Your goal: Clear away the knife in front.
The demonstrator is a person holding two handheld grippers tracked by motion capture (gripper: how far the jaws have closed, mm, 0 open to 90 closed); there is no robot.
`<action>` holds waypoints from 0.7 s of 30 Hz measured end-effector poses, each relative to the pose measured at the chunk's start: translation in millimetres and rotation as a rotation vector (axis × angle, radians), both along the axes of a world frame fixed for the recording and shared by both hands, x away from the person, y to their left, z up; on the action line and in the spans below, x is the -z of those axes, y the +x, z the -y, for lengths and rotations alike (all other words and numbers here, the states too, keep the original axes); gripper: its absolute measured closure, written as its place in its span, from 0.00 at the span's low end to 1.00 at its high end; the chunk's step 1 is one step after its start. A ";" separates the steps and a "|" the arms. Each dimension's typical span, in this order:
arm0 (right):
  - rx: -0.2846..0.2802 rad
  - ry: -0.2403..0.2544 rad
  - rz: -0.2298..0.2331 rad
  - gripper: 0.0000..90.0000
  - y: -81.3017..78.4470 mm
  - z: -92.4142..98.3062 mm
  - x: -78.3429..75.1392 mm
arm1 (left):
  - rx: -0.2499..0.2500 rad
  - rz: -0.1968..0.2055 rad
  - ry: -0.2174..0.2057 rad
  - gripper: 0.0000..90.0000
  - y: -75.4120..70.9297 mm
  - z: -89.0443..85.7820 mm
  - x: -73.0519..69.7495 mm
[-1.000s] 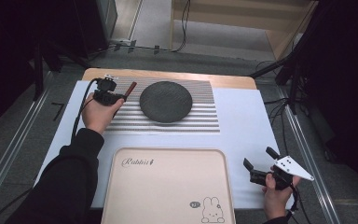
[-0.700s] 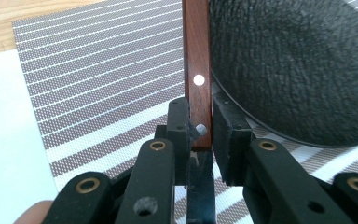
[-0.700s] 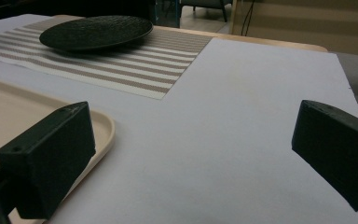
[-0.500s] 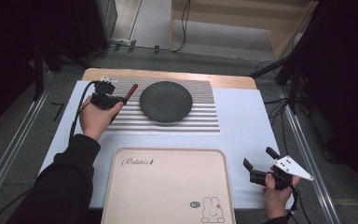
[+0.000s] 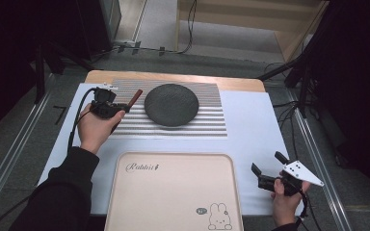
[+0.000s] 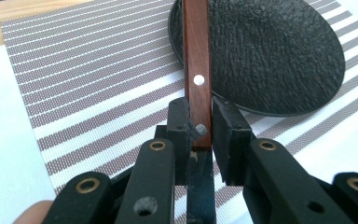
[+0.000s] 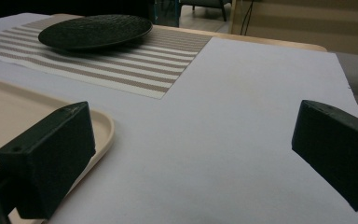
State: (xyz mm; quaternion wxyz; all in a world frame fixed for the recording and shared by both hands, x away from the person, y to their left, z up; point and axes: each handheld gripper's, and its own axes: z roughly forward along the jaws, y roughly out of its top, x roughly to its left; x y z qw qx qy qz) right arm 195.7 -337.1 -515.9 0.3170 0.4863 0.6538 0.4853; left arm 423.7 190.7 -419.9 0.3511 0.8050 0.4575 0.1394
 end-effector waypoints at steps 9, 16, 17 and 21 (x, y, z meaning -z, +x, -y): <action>0.003 -0.002 -0.001 0.00 0.1 -0.1 0.0 | 0.026 0.007 -0.019 0.86 -19.7 -4.0 -2.9; -0.002 0.000 0.001 0.00 -0.5 -0.1 -0.1 | 0.052 0.007 -0.019 0.86 -34.8 -3.4 -1.3; -0.002 -0.001 0.001 0.00 -0.5 -0.2 -0.1 | 0.056 0.007 -0.016 0.86 -36.5 -3.5 -1.3; -0.004 0.001 0.004 0.00 -0.6 0.0 -0.1 | 0.066 0.011 -0.016 0.86 -43.2 -3.3 -0.4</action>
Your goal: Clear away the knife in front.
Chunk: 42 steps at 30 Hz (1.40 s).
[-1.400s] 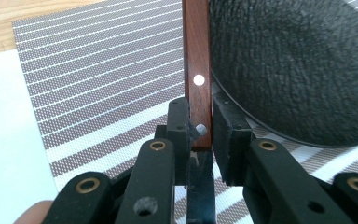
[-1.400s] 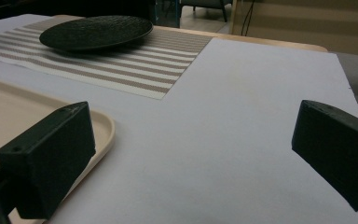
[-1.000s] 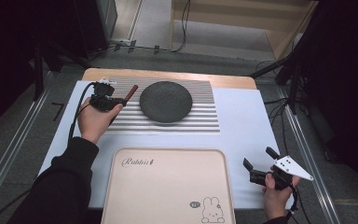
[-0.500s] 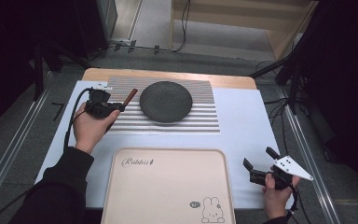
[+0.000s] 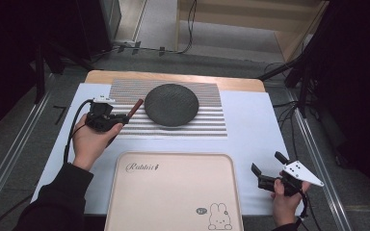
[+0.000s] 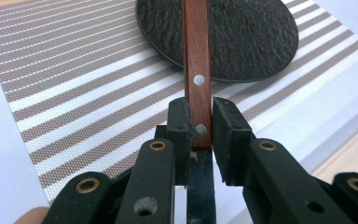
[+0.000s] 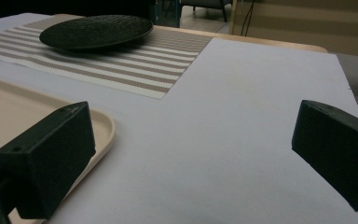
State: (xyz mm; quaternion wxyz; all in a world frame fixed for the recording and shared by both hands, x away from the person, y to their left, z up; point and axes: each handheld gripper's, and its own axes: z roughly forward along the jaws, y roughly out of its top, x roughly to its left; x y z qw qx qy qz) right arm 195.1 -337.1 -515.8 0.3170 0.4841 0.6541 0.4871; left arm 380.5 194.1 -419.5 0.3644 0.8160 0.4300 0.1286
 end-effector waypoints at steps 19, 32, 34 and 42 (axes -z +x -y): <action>-0.002 -0.003 0.005 0.00 -0.5 0.2 0.1 | 0.039 0.009 -0.036 0.86 -38.7 0.0 6.9; 0.001 -0.002 0.004 0.00 -0.7 -0.1 0.1 | 0.069 0.006 -0.026 0.86 -62.0 2.1 12.4; 0.000 -0.003 0.005 0.00 -0.6 -0.1 0.1 | 0.071 0.008 -0.033 0.86 -66.2 2.9 13.2; 0.003 -0.004 0.006 0.00 -0.6 -0.3 0.2 | 0.097 0.018 -0.027 0.86 -80.7 8.8 12.6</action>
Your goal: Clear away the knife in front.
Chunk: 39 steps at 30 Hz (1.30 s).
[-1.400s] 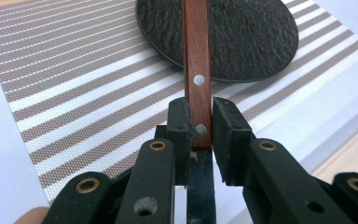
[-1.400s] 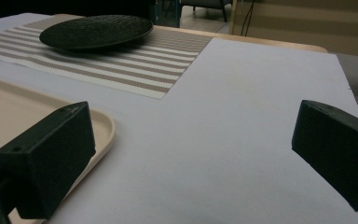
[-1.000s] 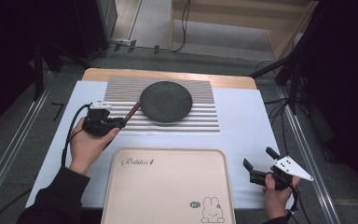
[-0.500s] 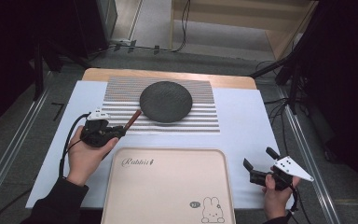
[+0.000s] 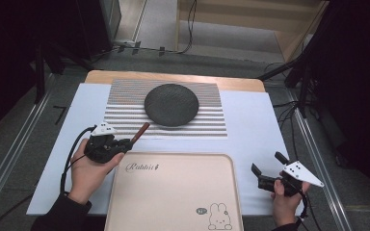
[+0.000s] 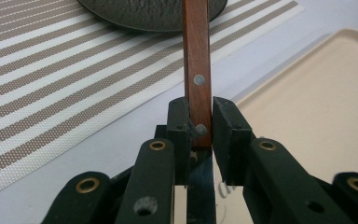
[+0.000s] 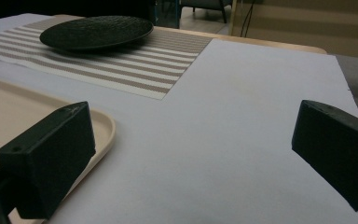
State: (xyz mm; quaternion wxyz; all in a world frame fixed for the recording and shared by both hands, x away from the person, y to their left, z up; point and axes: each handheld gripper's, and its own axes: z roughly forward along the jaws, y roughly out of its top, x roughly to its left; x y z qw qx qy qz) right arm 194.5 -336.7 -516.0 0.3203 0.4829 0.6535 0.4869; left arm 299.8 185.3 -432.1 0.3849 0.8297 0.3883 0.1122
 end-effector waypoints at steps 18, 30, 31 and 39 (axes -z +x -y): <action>-0.001 -0.001 0.000 0.00 0.0 0.0 0.0 | 0.034 -0.013 0.002 0.86 -30.0 10.3 12.5; -0.002 -0.002 -0.001 0.00 -0.1 -0.2 0.0 | 0.025 -0.054 -0.012 0.86 -42.9 11.5 26.2; -0.001 -0.003 -0.001 0.00 -0.1 -0.3 0.0 | 0.025 -0.055 -0.014 0.86 -43.7 11.5 26.6; 0.000 -0.003 -0.002 0.00 -0.1 -0.4 -0.1 | 0.024 -0.061 -0.014 0.86 -52.9 13.5 32.7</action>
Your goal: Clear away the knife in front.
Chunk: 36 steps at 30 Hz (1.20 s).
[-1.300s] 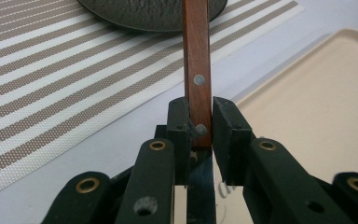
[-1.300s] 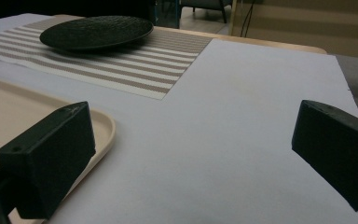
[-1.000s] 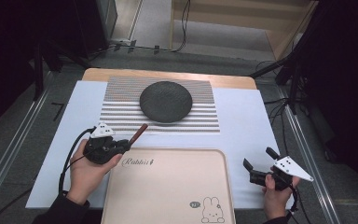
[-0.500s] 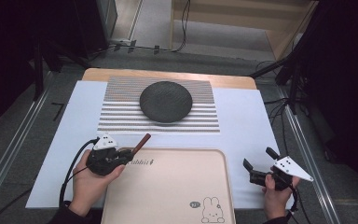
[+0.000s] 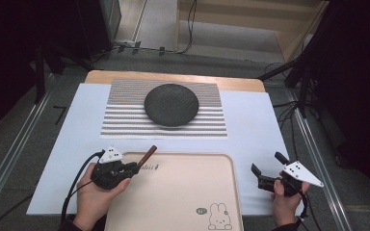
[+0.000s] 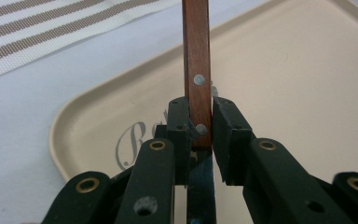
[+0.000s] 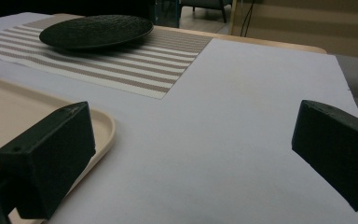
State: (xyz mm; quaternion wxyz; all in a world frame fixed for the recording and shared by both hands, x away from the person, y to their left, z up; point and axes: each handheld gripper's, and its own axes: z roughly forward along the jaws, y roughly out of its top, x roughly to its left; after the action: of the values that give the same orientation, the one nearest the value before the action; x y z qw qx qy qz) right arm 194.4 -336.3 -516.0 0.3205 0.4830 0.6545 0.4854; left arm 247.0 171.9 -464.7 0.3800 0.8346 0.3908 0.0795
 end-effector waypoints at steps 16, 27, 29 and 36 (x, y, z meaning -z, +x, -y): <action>-0.002 -0.001 0.000 0.00 0.0 0.0 0.1 | -0.004 -0.046 0.001 0.86 -13.5 3.7 16.6; -0.001 0.000 -0.003 0.00 0.1 -0.4 0.0 | -0.012 -0.085 -0.018 0.86 -18.5 0.7 27.5; 0.000 0.000 -0.003 0.00 0.1 -0.5 0.0 | -0.004 -0.089 -0.011 0.86 -19.4 1.8 29.2; -0.001 0.001 -0.002 0.00 0.0 -0.4 0.0 | -0.019 -0.083 -0.020 0.86 -21.3 1.1 30.6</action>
State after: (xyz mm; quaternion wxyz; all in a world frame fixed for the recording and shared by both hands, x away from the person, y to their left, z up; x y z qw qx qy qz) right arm 194.4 -335.9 -516.0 0.3194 0.4832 0.6548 0.4855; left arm 225.6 170.7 -495.4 0.3707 0.8297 0.4150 0.0444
